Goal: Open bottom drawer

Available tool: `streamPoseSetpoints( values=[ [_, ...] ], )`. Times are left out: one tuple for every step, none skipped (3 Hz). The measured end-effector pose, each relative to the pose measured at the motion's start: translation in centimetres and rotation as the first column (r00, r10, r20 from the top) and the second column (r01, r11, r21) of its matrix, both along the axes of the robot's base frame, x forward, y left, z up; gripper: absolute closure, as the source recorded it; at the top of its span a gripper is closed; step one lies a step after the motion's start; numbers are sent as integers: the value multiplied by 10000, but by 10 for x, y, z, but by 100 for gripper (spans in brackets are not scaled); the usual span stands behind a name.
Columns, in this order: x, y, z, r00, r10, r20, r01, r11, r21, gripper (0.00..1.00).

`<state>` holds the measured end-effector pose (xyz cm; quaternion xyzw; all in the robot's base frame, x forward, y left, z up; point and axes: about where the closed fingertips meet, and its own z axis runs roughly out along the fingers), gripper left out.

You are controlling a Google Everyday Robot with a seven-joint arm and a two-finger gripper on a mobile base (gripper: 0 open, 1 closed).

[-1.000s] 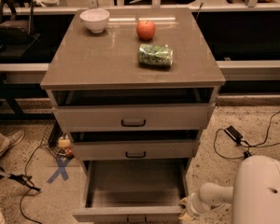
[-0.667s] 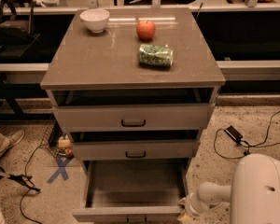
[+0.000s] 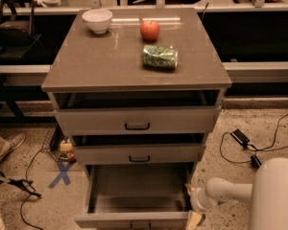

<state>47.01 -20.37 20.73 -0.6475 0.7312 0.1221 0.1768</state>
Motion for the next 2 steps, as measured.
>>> streamPoseSetpoints(
  values=[
    [13, -13, 37, 9979, -186, 612, 188, 9998, -22, 0],
    [26, -34, 72, 9936, -681, 905, 717, 9967, -381, 0]
  ],
)
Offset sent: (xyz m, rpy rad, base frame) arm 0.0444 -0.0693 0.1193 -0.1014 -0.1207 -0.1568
